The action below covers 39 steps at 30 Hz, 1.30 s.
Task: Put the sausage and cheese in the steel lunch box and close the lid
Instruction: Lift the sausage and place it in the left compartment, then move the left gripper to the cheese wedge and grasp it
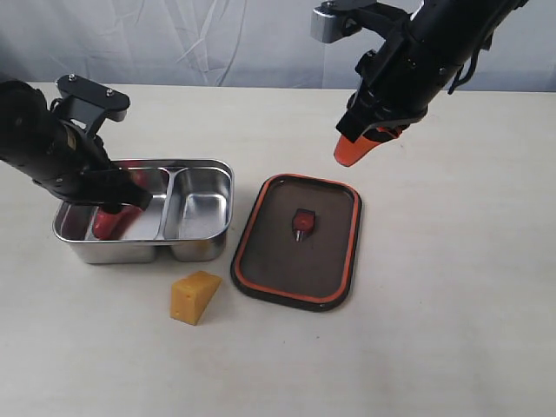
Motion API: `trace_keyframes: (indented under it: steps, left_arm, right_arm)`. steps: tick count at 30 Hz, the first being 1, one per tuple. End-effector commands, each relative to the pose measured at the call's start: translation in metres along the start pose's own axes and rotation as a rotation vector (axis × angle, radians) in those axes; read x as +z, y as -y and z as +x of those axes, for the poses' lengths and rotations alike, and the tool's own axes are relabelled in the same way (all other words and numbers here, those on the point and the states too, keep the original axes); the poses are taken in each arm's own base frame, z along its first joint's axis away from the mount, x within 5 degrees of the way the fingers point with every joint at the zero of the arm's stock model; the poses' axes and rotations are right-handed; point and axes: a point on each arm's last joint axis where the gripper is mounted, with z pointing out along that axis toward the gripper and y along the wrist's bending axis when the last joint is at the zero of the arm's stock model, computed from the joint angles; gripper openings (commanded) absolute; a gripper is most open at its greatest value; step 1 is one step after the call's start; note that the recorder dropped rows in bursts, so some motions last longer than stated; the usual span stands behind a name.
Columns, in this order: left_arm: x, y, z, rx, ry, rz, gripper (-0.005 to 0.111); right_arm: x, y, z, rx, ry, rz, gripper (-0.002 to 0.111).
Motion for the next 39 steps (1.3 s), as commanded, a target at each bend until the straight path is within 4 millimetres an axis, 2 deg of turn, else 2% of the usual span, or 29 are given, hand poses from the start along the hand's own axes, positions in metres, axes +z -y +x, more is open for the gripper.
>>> trace_keyframes:
  steps: [1,7,13,17,20,24,28,35,38,39]
  left_arm:
    - [-0.008,0.002,0.0,-0.077,-0.052,0.03,0.065]
    - [-0.03,0.019,0.009,-0.145,-0.165,0.234,0.065]
    - [-0.042,0.046,0.019,-0.152,-0.296,0.466,0.065]
    - [-0.044,0.075,0.019,-0.027,-0.256,0.459,0.065]
    - [-0.043,0.086,0.017,0.019,-0.204,0.43,0.065]
    - [-0.026,0.1,0.024,0.088,-0.27,0.376,0.064]
    - [-0.007,0.102,0.029,0.077,-0.321,0.34,0.063]
    - [0.02,0.105,0.028,0.06,-0.297,0.32,0.063]
    - [0.037,0.108,0.037,0.061,-0.368,0.314,0.063]
    - [0.04,0.108,0.039,0.055,-0.385,0.315,0.057]
  right_arm:
    - [-0.003,0.0,0.001,0.001,0.001,0.005,0.0]
    - [-0.003,0.002,0.003,-0.008,-0.015,0.023,0.0]
    - [-0.003,0.002,0.003,-0.011,-0.02,0.03,0.0]
    - [-0.003,0.002,0.003,-0.011,-0.02,0.03,0.0]
    - [-0.003,0.002,0.003,-0.011,-0.02,0.03,0.0]
    - [-0.003,0.002,0.003,-0.011,-0.02,0.03,0.0]
    - [-0.003,0.002,0.003,-0.011,-0.02,0.03,0.0]
    - [-0.003,0.002,0.003,-0.011,-0.02,0.03,0.0]
    - [-0.003,0.002,0.003,-0.011,-0.02,0.03,0.0]
    - [-0.003,0.002,0.003,-0.011,-0.02,0.03,0.0]
